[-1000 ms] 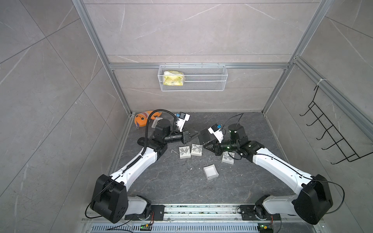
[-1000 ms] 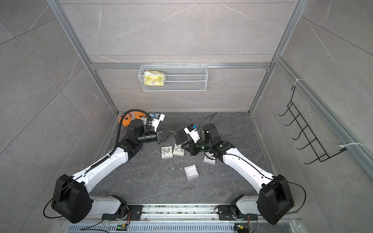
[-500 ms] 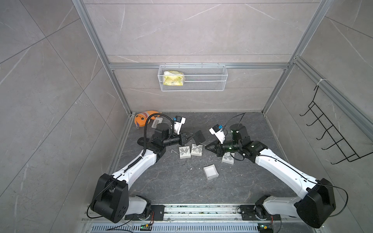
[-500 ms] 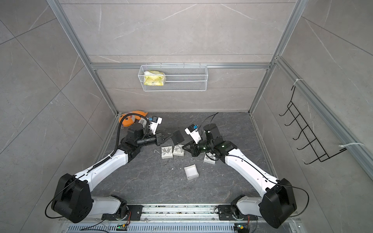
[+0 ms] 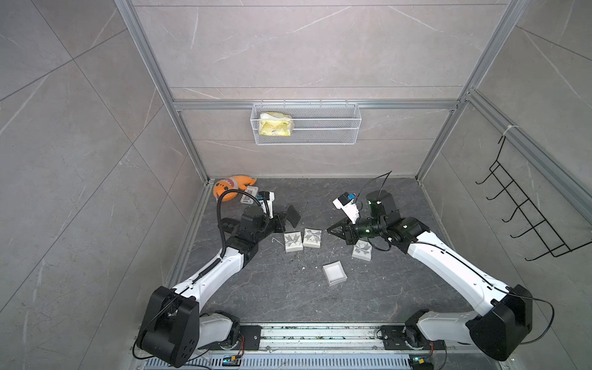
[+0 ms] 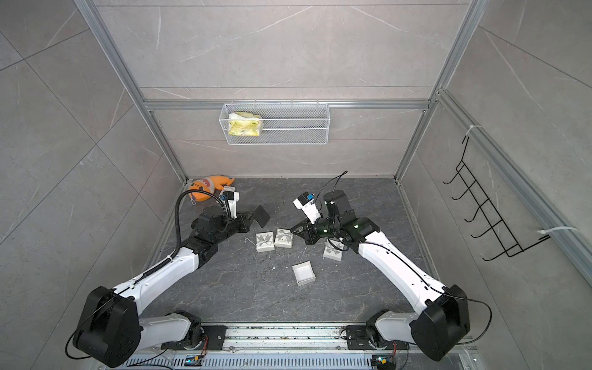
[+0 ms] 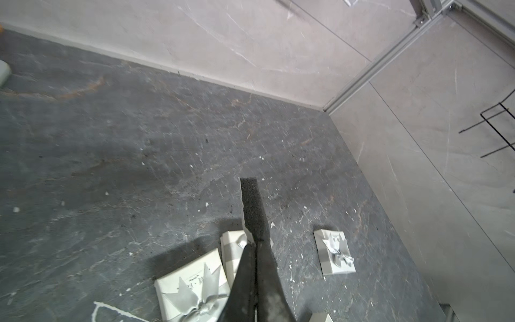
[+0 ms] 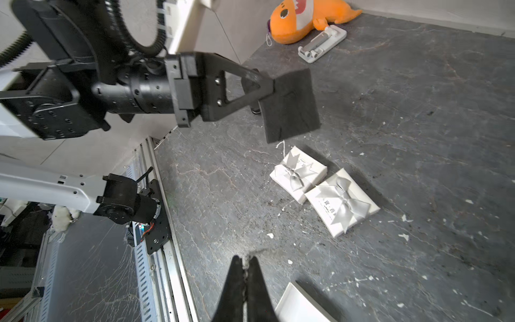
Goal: Take the necklace out of the lift-off lid jewelry box
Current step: Pick up the necklace from the inner lining, then place the necklace at the center of the board.
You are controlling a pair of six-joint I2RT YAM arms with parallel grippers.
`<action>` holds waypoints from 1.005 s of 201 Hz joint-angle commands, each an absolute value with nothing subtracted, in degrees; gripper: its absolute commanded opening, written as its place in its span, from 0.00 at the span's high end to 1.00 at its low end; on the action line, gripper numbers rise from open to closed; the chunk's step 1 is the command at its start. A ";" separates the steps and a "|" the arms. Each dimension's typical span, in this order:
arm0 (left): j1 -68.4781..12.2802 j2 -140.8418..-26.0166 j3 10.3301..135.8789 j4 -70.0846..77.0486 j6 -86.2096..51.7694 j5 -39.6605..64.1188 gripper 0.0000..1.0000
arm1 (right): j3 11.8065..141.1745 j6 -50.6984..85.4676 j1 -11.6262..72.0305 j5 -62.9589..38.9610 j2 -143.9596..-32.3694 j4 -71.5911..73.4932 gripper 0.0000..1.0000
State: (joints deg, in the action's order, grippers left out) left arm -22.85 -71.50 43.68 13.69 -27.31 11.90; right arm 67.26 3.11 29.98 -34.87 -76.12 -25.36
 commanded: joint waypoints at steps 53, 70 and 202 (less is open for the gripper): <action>-22.76 -63.92 39.01 16.39 -21.46 21.91 1.00 | 82.39 2.75 24.40 -23.26 -90.62 -32.19 1.00; -22.76 -62.49 37.96 16.29 -20.79 24.25 1.00 | 86.89 2.98 23.58 -22.32 -95.26 -33.23 1.00; -22.84 -59.35 35.84 17.67 -20.43 28.74 1.00 | 97.96 5.27 14.23 -16.27 -114.34 -39.37 1.00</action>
State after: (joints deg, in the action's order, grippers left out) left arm -22.83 -60.77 35.77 14.98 -22.26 26.15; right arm 103.18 3.66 16.86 -19.59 -114.26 -36.95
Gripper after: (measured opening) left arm 0.046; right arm 0.044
